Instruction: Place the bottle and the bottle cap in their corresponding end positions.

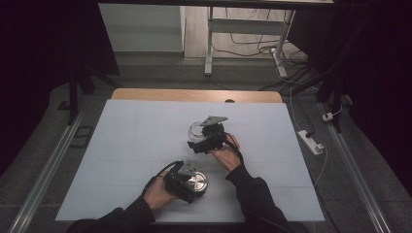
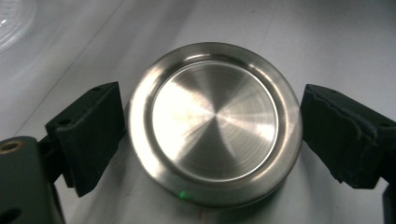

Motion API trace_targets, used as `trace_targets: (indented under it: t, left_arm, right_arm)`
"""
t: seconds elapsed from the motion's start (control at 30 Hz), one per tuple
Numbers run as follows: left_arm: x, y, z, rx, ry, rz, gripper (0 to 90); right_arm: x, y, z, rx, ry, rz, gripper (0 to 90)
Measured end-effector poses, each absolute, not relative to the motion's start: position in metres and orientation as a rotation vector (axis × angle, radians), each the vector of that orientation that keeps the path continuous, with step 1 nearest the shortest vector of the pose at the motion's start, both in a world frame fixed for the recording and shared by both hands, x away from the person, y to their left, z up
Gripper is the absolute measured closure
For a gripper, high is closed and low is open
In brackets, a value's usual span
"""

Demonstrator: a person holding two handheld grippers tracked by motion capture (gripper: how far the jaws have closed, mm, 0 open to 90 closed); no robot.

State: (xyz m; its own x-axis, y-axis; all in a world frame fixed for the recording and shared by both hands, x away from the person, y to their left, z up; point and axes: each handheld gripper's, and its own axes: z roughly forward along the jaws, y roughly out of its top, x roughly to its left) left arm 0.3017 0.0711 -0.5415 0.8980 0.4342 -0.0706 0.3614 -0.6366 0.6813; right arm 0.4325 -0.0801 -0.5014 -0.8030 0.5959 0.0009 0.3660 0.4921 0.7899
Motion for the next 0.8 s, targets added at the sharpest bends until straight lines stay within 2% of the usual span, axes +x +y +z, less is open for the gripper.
trace_targets:
  t: [0.8]
  left_arm:
    - [0.293,0.097,-0.513,2.262,0.594,0.083,0.0]
  right_arm:
    - [0.419,-0.099,-0.479,0.81,2.445,1.252,0.0]
